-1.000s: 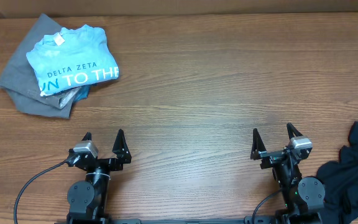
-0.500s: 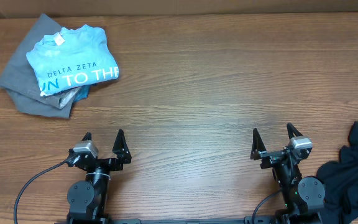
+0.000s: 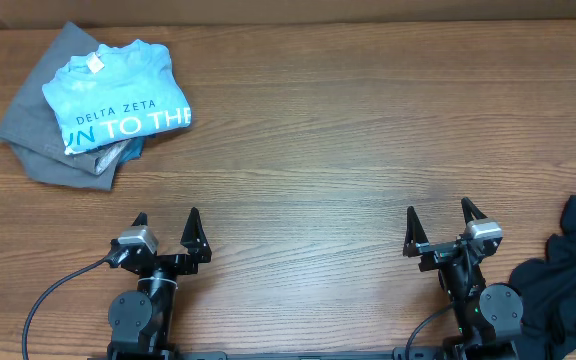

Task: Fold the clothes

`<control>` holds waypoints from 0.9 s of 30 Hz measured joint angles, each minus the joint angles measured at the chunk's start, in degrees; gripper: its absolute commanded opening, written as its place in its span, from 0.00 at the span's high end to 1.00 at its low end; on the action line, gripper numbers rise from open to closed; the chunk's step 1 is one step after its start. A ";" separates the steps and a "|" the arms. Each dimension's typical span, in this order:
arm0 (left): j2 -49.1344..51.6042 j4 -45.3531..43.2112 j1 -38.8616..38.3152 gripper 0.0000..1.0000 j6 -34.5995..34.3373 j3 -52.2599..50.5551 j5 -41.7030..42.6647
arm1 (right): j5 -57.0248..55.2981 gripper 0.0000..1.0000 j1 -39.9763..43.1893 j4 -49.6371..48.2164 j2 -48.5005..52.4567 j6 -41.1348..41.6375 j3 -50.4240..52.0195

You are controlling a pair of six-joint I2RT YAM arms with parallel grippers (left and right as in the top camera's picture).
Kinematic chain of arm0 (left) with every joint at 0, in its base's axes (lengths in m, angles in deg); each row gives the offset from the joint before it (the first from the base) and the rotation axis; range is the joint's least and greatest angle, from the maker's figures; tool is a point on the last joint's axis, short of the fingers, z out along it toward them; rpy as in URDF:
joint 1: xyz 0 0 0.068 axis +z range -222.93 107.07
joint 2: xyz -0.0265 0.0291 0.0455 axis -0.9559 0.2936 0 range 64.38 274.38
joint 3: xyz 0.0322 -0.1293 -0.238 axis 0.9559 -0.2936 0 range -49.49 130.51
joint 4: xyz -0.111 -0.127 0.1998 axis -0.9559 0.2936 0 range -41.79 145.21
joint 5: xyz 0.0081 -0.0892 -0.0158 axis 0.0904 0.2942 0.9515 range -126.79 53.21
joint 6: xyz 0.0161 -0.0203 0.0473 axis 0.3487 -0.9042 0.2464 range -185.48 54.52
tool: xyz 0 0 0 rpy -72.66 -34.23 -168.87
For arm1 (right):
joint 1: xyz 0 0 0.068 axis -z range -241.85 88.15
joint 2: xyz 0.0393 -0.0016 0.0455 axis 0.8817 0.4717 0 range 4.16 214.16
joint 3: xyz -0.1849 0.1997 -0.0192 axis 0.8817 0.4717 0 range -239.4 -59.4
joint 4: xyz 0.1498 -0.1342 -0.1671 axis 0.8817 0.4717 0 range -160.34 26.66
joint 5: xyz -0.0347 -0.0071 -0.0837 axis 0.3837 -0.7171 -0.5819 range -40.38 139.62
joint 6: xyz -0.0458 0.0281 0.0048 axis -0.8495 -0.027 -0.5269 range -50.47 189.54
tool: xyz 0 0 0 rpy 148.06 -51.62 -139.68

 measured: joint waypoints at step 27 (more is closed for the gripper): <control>0.00 0.02 0.00 0.00 -1.62 0.00 1.38 | 1.70 0.00 0.00 -0.11 0.00 0.02 0.00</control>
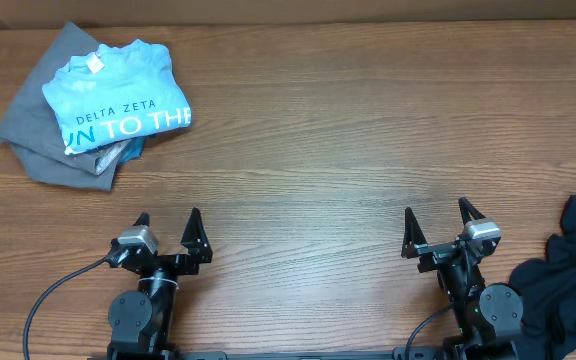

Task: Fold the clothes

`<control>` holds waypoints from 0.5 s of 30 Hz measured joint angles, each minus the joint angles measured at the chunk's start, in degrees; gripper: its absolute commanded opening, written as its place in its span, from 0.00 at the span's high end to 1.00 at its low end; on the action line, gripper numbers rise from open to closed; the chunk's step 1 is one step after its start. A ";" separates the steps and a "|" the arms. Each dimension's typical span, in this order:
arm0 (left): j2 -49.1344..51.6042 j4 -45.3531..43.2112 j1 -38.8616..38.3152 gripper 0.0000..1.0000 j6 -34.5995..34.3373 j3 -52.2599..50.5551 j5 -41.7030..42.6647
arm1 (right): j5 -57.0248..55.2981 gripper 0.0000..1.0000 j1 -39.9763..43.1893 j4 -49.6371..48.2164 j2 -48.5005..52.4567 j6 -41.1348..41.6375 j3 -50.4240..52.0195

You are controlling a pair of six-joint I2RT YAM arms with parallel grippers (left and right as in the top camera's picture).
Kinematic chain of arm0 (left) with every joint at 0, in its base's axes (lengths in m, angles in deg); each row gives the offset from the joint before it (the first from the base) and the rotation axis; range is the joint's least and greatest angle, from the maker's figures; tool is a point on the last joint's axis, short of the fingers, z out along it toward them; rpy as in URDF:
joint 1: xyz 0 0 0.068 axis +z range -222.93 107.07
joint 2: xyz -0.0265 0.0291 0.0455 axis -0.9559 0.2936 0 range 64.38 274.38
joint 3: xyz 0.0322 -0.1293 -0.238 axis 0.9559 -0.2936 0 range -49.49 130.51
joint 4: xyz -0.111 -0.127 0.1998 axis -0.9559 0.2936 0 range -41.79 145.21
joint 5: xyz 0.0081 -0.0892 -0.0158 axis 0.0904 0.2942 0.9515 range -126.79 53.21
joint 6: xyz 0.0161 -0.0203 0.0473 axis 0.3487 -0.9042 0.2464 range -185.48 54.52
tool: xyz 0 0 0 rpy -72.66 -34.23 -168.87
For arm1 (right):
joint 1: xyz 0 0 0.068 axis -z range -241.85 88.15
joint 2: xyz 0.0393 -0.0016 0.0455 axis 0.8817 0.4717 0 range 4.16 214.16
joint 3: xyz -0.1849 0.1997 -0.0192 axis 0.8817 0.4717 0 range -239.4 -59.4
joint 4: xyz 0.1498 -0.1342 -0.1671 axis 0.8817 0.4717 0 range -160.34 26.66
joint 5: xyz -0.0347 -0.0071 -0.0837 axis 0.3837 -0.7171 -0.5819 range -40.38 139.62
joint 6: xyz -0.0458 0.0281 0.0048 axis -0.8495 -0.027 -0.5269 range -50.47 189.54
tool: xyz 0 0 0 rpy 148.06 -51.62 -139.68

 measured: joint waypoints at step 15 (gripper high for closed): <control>0.00 0.98 0.00 0.00 -3.89 0.70 6.38 | 11.13 0.00 0.00 -1.14 0.00 11.21 0.00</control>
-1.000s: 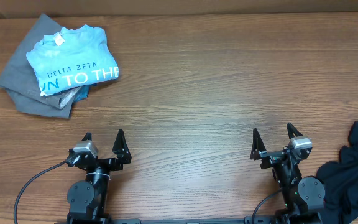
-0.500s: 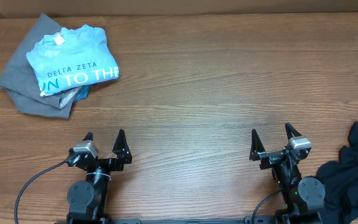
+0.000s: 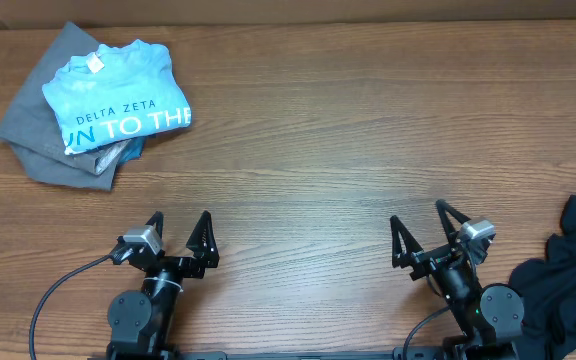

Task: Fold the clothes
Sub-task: 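Raise both arms and reach the right gripper toward the black t-shirt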

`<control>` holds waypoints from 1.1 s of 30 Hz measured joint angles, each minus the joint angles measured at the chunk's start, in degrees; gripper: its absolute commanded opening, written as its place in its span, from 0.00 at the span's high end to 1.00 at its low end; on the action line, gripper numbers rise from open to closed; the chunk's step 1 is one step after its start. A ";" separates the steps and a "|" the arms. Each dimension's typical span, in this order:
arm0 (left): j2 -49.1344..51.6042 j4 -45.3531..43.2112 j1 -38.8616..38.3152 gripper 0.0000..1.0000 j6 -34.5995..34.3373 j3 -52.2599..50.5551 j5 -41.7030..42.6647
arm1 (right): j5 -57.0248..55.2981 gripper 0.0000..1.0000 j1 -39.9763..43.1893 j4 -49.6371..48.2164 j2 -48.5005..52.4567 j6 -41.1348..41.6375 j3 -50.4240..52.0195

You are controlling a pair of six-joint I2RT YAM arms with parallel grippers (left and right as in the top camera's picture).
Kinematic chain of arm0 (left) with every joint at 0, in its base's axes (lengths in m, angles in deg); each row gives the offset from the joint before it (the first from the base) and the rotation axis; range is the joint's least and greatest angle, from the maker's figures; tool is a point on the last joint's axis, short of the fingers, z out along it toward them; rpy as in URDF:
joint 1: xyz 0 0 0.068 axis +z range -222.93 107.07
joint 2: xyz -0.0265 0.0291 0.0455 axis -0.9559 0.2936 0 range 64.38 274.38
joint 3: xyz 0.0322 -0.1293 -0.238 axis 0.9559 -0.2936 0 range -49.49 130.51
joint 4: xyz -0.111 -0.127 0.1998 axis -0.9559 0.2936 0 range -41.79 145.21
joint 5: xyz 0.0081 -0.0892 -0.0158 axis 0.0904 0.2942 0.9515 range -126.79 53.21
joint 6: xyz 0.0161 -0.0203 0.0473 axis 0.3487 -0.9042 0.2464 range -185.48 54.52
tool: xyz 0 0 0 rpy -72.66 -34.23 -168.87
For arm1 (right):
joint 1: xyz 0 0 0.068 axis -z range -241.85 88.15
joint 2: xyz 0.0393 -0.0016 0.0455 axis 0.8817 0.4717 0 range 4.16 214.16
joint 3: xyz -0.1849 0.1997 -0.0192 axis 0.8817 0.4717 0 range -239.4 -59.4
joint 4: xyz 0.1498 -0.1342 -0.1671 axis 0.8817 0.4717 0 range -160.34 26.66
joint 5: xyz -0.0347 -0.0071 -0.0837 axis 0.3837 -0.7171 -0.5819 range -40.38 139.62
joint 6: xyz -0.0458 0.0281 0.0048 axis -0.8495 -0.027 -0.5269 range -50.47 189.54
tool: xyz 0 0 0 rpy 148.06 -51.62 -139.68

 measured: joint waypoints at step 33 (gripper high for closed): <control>62.05 53.53 0.00 0.00 4.35 70.51 -1.11 | 0.92 0.00 0.07 50.42 74.12 -2.67 -73.22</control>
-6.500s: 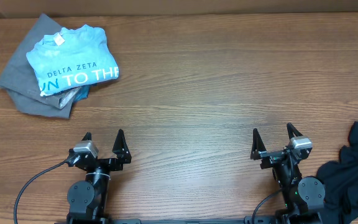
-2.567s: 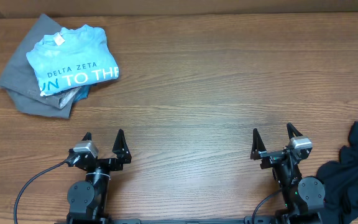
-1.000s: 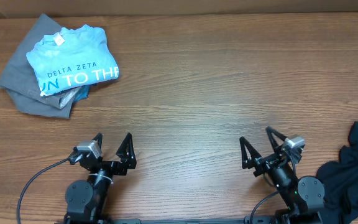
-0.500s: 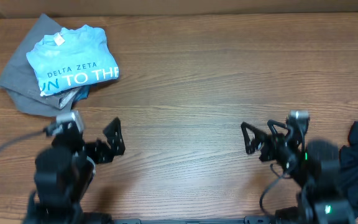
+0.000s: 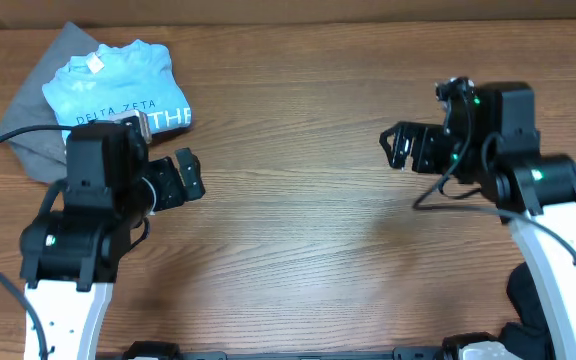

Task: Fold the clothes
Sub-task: 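Raise both arms and reach the right gripper toward the black t-shirt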

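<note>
A folded light blue T-shirt (image 5: 118,85) with "DELTA ZETA" print lies on a grey garment (image 5: 28,125) at the table's far left. A crumpled black garment (image 5: 524,300) lies at the near right edge, mostly hidden behind my right arm. My left gripper (image 5: 186,176) hovers high over the table just right of the blue shirt, open and holding nothing. Over the right half of the table, my right gripper (image 5: 399,146) is raised and points left, open and empty.
The wooden table (image 5: 288,260) stretches between the two arms. A cable loops off the left arm over the grey garment. Another bit of black cloth shows at the right edge.
Both arms have risen from low at the table's near edge to high over the table. The left gripper is now beside the blue shirt; the right one is over the right half.
Both grippers first stood open and still at the near edge, fingers pointing up the table. Then both had tilted slightly toward the middle. Now both arms are raised and extended over the table. The clothes have not moved.
</note>
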`<control>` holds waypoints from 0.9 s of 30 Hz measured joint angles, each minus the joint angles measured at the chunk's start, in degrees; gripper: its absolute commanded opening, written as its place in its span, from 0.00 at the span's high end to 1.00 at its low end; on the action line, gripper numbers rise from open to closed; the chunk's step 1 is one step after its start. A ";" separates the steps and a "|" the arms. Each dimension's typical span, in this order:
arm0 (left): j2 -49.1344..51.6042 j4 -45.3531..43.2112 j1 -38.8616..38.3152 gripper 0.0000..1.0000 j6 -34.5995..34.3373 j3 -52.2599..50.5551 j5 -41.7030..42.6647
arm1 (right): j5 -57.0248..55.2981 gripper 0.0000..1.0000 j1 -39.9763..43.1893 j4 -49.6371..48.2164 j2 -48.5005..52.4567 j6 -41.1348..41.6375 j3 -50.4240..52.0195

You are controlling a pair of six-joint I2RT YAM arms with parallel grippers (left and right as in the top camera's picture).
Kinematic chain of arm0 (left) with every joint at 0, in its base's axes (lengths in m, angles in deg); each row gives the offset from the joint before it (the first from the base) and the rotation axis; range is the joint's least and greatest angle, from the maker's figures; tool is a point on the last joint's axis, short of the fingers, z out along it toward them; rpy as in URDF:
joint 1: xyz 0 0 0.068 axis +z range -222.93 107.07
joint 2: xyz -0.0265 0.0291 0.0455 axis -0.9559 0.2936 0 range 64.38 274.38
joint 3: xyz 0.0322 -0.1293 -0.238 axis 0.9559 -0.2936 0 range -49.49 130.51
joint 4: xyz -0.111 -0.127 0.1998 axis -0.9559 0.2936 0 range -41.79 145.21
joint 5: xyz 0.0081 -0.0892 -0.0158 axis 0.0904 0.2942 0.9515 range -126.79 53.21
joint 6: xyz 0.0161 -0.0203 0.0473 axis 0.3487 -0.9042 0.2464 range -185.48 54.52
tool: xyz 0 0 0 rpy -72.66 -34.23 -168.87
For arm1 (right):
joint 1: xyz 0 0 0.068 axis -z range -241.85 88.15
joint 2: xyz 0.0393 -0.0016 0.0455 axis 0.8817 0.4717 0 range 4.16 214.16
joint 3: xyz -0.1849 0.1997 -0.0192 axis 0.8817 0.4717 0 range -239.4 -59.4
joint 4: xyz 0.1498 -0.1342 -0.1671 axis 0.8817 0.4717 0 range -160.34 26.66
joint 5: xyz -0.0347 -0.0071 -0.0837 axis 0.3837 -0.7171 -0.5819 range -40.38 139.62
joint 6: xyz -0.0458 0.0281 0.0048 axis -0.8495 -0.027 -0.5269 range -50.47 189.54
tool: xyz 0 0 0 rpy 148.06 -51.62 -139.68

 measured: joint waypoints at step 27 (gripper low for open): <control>1.68 0.50 0.00 0.00 0.15 0.04 2.62 | -19.89 0.07 46.49 -13.51 33.22 16.41 -0.28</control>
